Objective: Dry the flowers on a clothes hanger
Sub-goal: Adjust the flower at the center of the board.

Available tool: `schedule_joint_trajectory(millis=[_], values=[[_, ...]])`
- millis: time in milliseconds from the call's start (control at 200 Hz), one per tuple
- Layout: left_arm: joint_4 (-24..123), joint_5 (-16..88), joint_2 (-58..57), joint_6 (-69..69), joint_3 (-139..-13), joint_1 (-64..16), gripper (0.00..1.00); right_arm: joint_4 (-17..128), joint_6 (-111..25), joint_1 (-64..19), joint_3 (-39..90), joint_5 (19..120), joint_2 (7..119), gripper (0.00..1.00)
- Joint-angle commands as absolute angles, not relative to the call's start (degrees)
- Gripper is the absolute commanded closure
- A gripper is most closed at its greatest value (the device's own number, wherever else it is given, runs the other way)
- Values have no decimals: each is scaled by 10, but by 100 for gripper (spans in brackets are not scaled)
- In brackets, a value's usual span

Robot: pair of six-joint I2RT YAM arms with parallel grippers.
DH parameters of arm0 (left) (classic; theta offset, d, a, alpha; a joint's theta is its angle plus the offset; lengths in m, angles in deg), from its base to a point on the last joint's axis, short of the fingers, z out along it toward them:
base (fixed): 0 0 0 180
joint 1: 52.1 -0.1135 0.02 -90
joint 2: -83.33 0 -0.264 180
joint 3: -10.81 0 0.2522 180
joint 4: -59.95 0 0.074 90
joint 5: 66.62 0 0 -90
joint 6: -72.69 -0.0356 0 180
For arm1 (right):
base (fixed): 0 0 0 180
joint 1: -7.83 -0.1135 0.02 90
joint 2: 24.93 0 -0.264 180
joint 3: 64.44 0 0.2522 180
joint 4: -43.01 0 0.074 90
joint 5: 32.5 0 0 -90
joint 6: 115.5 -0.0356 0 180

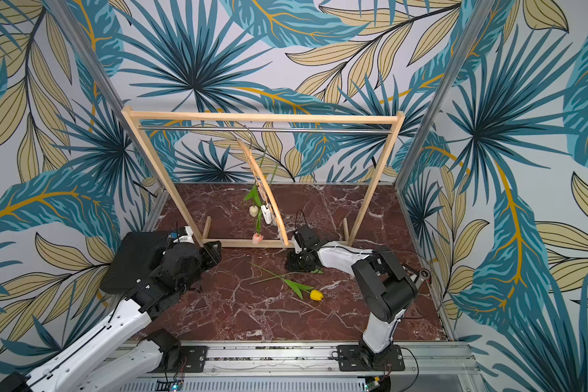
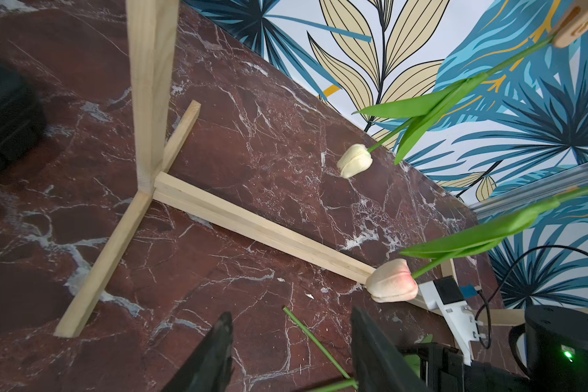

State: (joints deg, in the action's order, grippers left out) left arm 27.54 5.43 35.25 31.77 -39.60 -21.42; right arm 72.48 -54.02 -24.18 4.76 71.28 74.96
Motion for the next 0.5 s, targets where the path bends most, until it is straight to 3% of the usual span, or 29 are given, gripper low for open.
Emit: schedule_joint_trajectory(millis=[0,150,496], values=[[301,55,348,316,-384,-213,42,764,-541,-256,30,696,729,55],[301,54,350,315,-382,-213,42,798,-510,-267,35,626,705,53],[290,97,348,344,-359,-213,42,812,-509,-321,6,618,654,56]])
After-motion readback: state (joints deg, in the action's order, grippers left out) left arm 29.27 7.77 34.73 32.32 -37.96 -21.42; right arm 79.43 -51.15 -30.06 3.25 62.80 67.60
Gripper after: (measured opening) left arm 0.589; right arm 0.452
